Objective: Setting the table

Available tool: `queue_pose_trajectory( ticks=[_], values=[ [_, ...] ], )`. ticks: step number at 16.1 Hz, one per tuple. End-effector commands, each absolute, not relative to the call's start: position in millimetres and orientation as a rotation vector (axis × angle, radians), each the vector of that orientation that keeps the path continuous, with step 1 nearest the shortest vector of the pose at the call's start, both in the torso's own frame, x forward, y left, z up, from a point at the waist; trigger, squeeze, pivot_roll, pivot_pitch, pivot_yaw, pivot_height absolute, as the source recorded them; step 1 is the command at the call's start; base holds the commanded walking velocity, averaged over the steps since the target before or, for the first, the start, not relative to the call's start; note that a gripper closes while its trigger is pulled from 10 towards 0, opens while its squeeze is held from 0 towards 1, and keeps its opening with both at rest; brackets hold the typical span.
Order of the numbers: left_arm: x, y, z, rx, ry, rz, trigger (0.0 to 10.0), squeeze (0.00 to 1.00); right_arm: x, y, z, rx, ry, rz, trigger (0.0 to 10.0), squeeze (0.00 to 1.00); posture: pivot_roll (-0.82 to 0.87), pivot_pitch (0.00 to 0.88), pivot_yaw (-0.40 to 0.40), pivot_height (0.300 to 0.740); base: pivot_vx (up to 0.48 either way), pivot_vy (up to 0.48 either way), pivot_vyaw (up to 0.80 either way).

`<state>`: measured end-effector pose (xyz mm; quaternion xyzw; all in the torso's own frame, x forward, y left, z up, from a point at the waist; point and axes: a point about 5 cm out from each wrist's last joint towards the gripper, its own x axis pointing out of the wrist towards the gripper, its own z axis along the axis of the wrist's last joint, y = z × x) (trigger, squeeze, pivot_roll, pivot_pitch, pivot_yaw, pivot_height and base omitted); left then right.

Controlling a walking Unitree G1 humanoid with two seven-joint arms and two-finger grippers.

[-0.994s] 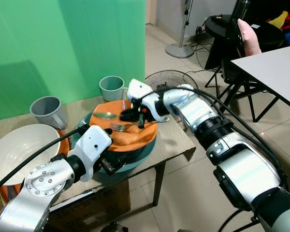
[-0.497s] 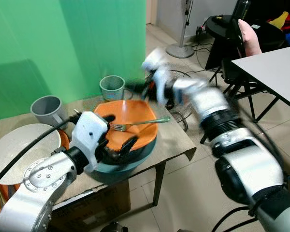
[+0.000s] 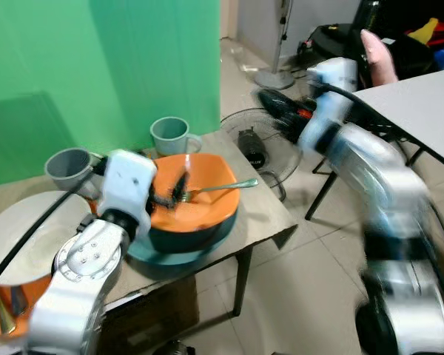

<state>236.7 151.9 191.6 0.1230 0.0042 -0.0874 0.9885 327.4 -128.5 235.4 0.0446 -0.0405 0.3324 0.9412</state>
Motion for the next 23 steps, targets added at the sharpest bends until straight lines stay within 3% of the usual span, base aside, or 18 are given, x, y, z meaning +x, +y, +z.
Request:
queue_pose_trajectory(
  ticks=[1, 5, 9, 16, 23],
  values=[
    [236, 152, 194, 0.264, -0.02, -0.133, 10.0, 0.0, 318, -141, 239, 0.066, -0.08, 0.598, 10.0, 0.0, -0.1, 0.0, 0.014, 0.74, 0.0, 0.0, -0.8],
    [229, 158, 189, 0.214, -0.024, -0.029, 10.0, 0.0, 288, -171, 197, 0.021, -0.021, 0.367, 10.0, 0.0, -0.1, 0.0, 0.007, 0.74, 0.0, 0.0, -0.77],
    [219, 172, 181, 0.228, 0.0, 0.095, 10.0, 0.0, 264, -174, 158, 0.073, 0.168, 0.318, 10.0, 0.0, -0.1, 0.0, -0.001, 0.74, 0.0, 0.0, -0.77],
    [222, 165, 179, 0.209, -0.012, 0.078, 10.0, 0.0, 248, -151, 160, 0.047, 0.177, 0.423, 10.0, 0.0, -0.11, 0.0, 0.01, 0.74, 0.0, -0.041, -0.79],
    [224, 162, 179, 0.206, -0.014, 0.062, 10.0, 0.0, 251, -161, 155, 0.017, 0.167, 0.27, 10.0, 0.0, -0.11, 0.0, 0.022, 0.74, 0.0, -0.438, -0.78]
  ],
)
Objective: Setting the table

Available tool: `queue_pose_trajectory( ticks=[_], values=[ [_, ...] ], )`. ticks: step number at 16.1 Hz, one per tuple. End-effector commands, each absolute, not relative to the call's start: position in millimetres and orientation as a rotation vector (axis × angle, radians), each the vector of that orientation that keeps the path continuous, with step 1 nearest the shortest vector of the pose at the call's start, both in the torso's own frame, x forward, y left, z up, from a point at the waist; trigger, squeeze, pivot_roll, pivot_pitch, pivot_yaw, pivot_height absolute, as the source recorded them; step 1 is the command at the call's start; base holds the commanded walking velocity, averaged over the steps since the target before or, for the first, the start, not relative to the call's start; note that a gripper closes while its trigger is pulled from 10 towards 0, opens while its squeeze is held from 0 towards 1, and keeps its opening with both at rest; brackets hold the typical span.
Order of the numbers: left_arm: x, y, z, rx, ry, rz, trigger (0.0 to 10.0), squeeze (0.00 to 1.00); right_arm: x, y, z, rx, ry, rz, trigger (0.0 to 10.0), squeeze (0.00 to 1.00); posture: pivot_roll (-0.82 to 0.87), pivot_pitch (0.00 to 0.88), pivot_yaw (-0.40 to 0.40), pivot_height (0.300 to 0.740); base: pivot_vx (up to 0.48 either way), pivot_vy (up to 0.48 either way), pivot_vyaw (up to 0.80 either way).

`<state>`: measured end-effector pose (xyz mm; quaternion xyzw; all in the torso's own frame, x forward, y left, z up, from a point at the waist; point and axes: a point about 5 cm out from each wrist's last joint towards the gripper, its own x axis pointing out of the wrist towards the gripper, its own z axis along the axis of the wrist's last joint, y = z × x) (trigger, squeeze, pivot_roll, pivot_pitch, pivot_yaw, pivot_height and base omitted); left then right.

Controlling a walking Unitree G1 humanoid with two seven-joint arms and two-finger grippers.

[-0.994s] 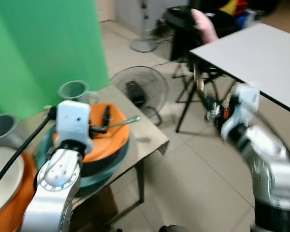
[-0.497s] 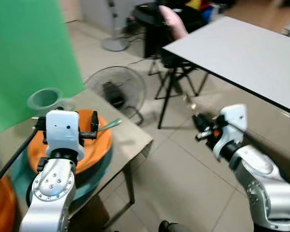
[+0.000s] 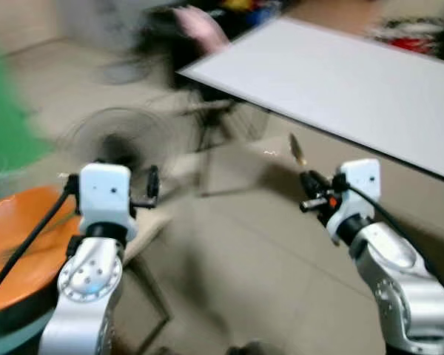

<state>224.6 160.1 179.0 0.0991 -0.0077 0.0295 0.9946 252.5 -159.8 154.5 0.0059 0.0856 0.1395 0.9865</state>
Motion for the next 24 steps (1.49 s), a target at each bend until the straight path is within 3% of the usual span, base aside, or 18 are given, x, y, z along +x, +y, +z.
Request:
queue_pose_trajectory(
  ticks=[1, 4, 11, 22, 24],
  values=[
    [224, 161, 178, 0.205, -0.013, 0.061, 10.0, 0.0, 251, -162, 153, 0.028, 0.191, 0.273, 10.0, 0.0, -0.11, 0.0, 0.022, 0.74, 0.0, -0.454, -0.77],
    [224, 160, 177, 0.204, -0.012, 0.059, 10.0, 0.0, 249, -166, 149, 0.021, 0.217, 0.253, 10.0, 0.0, -0.11, 0.0, 0.022, 0.74, 0.0, -0.441, -0.77],
    [222, 160, 165, 0.17, 0.008, 0.025, 10.0, 0.0, 249, -174, 148, -0.01, 0.217, 0.178, 10.0, 0.0, -0.14, 0.0, 0.028, 0.74, 0.093, 0.0, -0.75],
    [211, 161, 158, 0.162, 0.029, 0.014, 10.0, 0.0, 254, -172, 146, -0.03, 0.228, 0.19, 10.0, 0.0, -0.12, 0.003, 0.012, 0.74, 0.344, 0.0, 0.0],
    [212, 161, 157, 0.182, 0.032, -0.002, 10.0, 0.0, 255, -175, 144, -0.054, 0.216, 0.16, 10.0, 0.0, -0.12, 0.001, 0.021, 0.74, 0.371, 0.0, -0.8]
  ],
)
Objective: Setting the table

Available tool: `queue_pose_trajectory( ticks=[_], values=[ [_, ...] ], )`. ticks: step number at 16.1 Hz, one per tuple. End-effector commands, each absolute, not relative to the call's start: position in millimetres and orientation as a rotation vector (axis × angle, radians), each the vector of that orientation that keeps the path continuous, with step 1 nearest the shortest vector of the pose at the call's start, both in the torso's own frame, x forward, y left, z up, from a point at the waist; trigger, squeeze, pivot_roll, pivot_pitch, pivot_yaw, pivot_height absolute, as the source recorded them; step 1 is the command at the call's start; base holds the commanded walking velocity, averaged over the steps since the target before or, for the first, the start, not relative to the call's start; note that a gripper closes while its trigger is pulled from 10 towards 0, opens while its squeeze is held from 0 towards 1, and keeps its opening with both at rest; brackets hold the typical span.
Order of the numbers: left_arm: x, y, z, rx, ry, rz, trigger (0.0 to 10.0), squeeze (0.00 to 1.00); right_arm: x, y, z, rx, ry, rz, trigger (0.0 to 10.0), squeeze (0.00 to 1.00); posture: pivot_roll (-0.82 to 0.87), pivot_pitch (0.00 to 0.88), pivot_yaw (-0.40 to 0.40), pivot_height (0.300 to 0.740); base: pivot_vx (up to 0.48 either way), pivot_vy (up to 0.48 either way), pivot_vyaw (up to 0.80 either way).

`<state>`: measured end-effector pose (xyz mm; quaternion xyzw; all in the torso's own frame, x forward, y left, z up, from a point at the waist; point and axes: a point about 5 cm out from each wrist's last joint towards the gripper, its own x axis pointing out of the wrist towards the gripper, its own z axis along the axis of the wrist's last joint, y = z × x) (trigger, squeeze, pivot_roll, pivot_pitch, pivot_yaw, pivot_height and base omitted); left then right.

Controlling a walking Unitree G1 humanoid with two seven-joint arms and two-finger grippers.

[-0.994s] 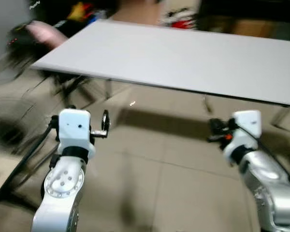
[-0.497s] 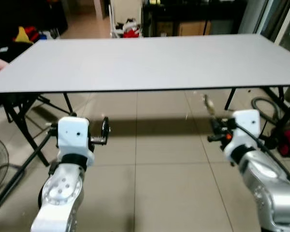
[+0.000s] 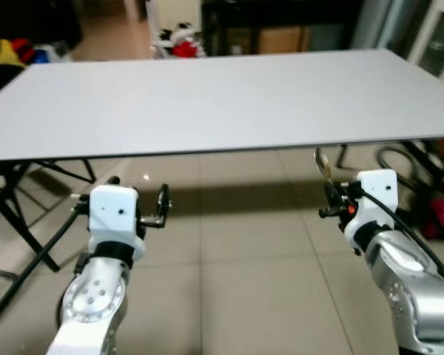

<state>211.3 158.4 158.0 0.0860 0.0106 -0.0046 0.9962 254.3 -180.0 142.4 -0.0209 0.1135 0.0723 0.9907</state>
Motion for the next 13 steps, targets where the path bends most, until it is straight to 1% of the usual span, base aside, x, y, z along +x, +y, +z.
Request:
queue_pose_trajectory(
  ticks=[1, 8, 11, 13],
  values=[
    [213, 160, 157, 0.19, 0.029, -0.008, 10.0, 0.0, 255, -176, 143, -0.049, 0.216, 0.154, 10.0, 0.0, -0.12, 0.0, 0.026, 0.74, 0.371, 0.0, -0.8],
    [221, 158, 160, 0.185, 0.008, -0.029, 10.0, 0.0, 259, -189, 146, -0.057, 0.2, 0.106, 10.0, 0.0, -0.13, 0.0, 0.043, 0.74, 0.371, 0.0, -0.79],
    [222, 157, 159, 0.18, 0.009, -0.033, 10.0, 0.0, 262, -192, 149, -0.068, 0.185, 0.113, 10.0, 0.0, -0.14, 0.0, 0.041, 0.74, 0.37, 0.0, 0.0],
    [222, 156, 159, 0.177, 0.01, -0.033, 10.0, 0.0, 264, -188, 152, -0.072, 0.173, 0.164, 10.0, 0.0, -0.14, 0.0, 0.041, 0.74, 0.369, 0.0, 0.0]
  ],
)
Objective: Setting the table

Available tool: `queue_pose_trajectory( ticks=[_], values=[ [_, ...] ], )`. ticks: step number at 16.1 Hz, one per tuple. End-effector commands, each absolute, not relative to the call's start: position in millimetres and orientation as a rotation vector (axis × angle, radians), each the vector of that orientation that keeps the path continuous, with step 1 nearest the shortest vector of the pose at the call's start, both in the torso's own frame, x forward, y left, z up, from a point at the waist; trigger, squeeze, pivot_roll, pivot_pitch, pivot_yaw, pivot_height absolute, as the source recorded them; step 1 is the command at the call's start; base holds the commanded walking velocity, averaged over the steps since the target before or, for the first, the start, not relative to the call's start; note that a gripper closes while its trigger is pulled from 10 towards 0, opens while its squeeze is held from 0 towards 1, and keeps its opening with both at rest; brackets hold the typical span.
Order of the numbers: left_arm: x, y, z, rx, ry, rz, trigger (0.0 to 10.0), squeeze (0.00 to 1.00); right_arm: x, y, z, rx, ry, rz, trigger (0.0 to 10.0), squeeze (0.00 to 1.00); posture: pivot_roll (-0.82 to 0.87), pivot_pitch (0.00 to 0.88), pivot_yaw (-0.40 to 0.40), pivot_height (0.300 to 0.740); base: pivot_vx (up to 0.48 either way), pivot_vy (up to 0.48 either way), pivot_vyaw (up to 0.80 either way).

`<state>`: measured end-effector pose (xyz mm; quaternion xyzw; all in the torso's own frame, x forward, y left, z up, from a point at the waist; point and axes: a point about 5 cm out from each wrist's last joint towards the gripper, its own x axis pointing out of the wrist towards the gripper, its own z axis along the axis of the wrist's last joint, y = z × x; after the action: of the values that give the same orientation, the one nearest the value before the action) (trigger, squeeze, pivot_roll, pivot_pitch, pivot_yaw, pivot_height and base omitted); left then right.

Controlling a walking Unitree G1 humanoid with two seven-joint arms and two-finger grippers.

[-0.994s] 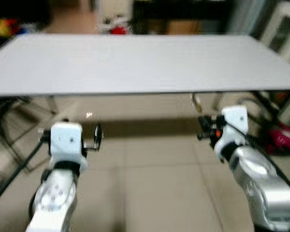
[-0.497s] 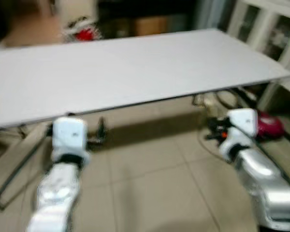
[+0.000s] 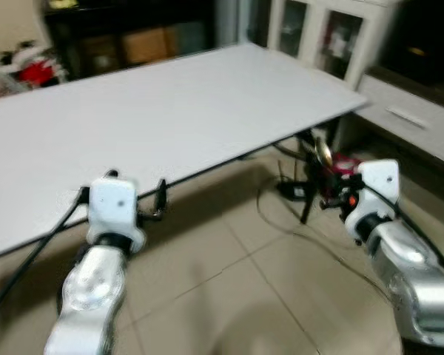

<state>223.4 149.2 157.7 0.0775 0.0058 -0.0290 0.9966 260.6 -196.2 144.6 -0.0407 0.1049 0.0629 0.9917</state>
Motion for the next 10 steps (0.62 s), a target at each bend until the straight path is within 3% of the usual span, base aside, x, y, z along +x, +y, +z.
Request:
queue_pose_trajectory(
  ticks=[1, 10],
  values=[
    [223, 156, 159, 0.175, 0.008, -0.032, 10.0, 0.0, 265, -188, 153, -0.073, 0.171, 0.172, 10.0, 0.0, -0.13, 0.0, 0.035, 0.74, 0.368, 0.0, 0.0],
    [223, 157, 158, 0.181, 0.01, -0.041, 10.0, 0.0, 267, -177, 157, -0.099, 0.151, 0.223, 10.0, 0.0, -0.13, 0.0, 0.039, 0.74, 0.368, 0.0, 0.0]
  ],
)
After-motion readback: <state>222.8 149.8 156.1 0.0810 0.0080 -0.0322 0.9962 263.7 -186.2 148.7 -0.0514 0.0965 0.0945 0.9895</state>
